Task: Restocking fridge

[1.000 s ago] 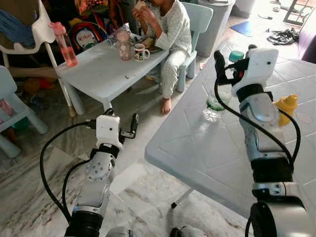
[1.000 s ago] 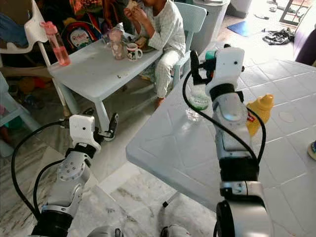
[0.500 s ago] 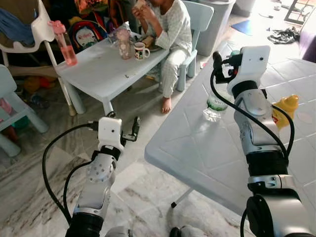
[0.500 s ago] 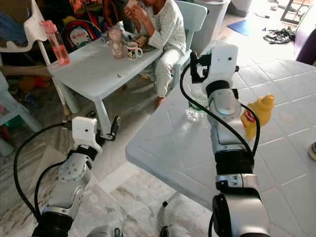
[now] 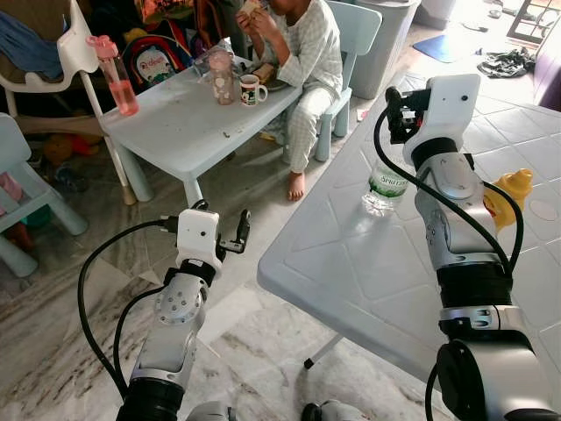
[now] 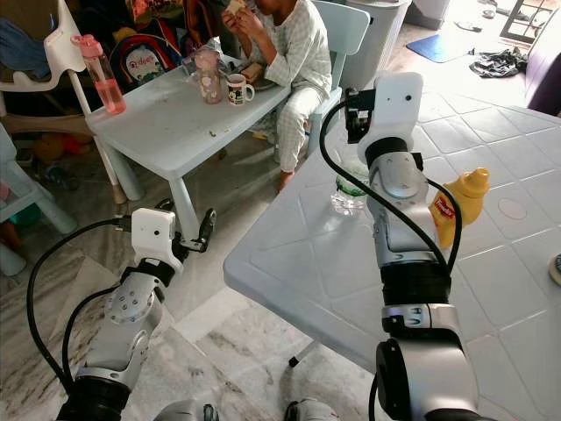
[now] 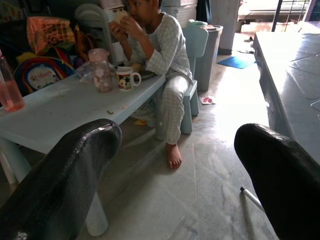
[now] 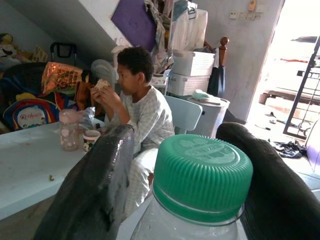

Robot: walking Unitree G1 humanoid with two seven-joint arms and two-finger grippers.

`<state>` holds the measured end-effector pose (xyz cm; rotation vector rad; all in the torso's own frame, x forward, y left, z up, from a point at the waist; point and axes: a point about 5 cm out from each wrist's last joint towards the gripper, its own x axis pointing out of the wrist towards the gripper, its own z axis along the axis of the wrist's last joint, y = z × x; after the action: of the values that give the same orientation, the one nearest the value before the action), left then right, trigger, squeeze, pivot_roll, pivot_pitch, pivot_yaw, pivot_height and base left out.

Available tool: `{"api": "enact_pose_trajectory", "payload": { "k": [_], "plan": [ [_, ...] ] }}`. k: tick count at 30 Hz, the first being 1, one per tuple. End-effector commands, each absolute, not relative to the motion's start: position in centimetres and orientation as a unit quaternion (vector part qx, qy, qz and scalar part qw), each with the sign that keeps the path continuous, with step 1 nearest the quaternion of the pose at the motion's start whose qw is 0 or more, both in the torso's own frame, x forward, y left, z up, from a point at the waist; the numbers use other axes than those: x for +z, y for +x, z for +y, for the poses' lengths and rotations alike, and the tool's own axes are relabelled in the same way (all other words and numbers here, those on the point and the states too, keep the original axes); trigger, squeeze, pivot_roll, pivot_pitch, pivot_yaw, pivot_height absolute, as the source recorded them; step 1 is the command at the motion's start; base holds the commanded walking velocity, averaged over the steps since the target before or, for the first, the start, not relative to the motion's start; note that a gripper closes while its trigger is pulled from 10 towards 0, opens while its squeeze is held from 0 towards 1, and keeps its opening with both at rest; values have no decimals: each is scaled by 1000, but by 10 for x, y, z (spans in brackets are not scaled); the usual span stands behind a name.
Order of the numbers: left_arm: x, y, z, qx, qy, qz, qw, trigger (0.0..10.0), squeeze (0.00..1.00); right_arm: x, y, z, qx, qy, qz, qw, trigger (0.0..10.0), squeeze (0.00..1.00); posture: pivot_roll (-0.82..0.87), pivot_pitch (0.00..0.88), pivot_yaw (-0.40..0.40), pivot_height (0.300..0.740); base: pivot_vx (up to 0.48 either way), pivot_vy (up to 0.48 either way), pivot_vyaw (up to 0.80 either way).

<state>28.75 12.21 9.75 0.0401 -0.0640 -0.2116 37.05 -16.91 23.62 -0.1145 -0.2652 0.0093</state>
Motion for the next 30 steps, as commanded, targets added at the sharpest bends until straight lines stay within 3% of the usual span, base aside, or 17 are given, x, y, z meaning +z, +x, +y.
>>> {"api": "enact_pose_trajectory", "payload": {
  "k": [1,16,17,30],
  "plan": [
    [99,288,122,-108,25,-32,993,10000,0,246,370,-168,5,-55,-147,988,0,0,48,79,-2,740,0,0,0],
    [99,288,122,-108,25,-31,993,10000,0,246,370,-168,4,-55,-145,988,0,0,48,79,-2,740,0,0,0],
    [96,288,122,-111,29,-21,993,10000,0,244,367,-163,6,-56,-134,989,10000,0,49,78,-3,740,0,0,0],
    [91,287,121,-118,35,-5,992,10000,0,240,360,-157,8,-57,-112,992,10000,0,49,78,-3,740,0,0,0]
  ]
}}
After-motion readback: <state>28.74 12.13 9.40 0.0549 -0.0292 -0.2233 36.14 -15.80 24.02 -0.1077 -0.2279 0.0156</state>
